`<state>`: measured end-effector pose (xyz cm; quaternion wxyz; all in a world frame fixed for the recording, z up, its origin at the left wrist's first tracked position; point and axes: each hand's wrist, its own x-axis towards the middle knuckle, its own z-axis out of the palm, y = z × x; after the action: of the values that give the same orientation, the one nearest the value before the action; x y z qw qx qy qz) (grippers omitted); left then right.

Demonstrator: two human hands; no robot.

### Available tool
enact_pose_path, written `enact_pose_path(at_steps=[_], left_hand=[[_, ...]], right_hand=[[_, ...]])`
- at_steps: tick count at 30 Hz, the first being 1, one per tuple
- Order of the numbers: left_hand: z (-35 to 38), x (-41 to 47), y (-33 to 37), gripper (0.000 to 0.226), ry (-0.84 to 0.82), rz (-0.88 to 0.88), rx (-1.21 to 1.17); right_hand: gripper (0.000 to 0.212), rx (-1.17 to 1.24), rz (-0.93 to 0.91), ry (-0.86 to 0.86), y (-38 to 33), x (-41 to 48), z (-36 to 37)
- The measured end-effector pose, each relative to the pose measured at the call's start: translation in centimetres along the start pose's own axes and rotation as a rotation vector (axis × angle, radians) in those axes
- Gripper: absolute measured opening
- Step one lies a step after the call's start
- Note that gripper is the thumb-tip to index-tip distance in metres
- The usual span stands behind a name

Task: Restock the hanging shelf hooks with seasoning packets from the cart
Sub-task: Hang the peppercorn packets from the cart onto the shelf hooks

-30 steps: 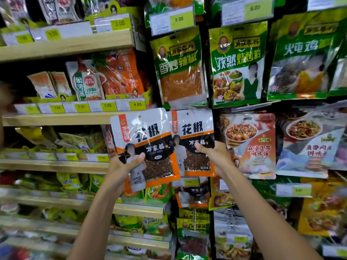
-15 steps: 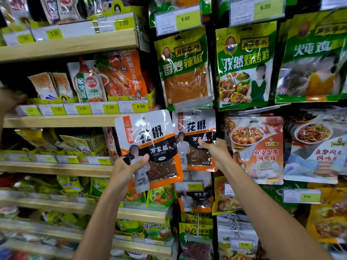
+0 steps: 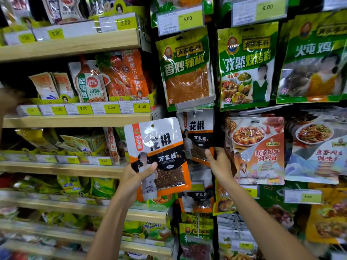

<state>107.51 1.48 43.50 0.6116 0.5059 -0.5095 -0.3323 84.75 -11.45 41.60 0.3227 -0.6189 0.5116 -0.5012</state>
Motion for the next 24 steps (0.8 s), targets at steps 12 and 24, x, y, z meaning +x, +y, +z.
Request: enact_pose_path(at_steps=[12,24], left_hand=[[5.9,0.6,0.4,0.036,-0.121,-0.064,0.086],[2.0,7.5,6.0,0.027,0.738,0.945,1.108]], right_hand=[[0.027,0.573,0.049,-0.303,-2.8,-5.4,-1.4],[0.019,0.547,-0.006,-0.193,-1.8,-2.5,-3.3]])
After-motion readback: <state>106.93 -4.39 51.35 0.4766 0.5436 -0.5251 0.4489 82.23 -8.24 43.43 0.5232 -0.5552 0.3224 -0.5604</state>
